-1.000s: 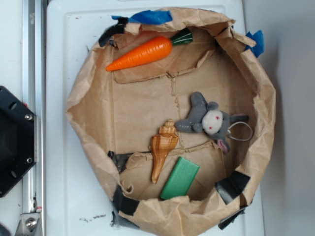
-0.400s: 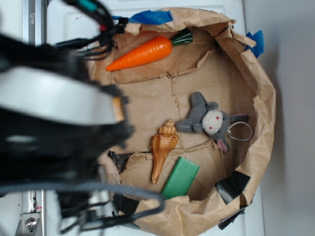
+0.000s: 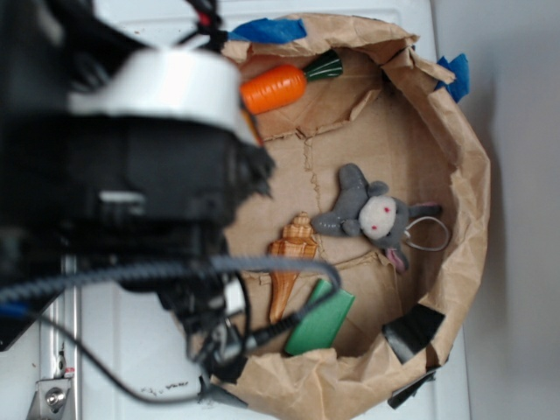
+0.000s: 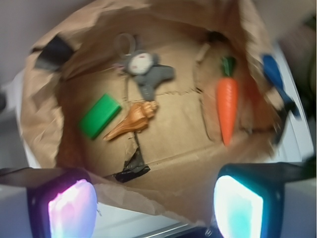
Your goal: Grab the carrot.
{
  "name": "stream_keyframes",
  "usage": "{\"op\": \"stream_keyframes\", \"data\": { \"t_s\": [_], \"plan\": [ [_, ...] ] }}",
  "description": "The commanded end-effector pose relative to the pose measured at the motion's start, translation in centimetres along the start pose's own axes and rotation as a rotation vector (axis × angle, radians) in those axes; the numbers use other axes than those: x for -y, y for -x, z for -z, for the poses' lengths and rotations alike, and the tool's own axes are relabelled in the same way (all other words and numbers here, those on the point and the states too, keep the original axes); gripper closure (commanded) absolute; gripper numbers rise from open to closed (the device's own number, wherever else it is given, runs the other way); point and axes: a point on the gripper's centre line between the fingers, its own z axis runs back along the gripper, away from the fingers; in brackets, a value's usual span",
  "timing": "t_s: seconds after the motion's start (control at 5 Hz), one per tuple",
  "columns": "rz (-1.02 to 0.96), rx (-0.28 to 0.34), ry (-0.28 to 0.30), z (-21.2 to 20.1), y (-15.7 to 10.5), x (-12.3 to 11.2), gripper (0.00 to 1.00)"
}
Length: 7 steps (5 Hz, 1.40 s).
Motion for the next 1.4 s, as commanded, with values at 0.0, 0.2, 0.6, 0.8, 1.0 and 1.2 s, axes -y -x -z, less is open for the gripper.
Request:
{"op": "stream_keyframes", "data": {
  "t_s": [0.0, 0.2, 0.6, 0.8, 1.0, 1.2],
  "plan": [
    [-0.032, 0.03, 0.004, -0.6, -0.3, -0.7, 0.0],
    [-0.032, 0.03, 0.004, -0.6, -0.3, -0.7, 0.0],
    [-0.071, 0.023, -0.033, 1.6, -0.7, -1.2, 0.0],
    [-0.111, 0.038, -0.077, 4.6, -1.7, -1.5, 0.0],
    [-0.138, 0.029, -0.109, 6.5, -3.2, -1.0, 0.0],
    [-0.156, 0.024, -0.125, 7.4, -5.0, -0.8, 0.0]
  ]
}}
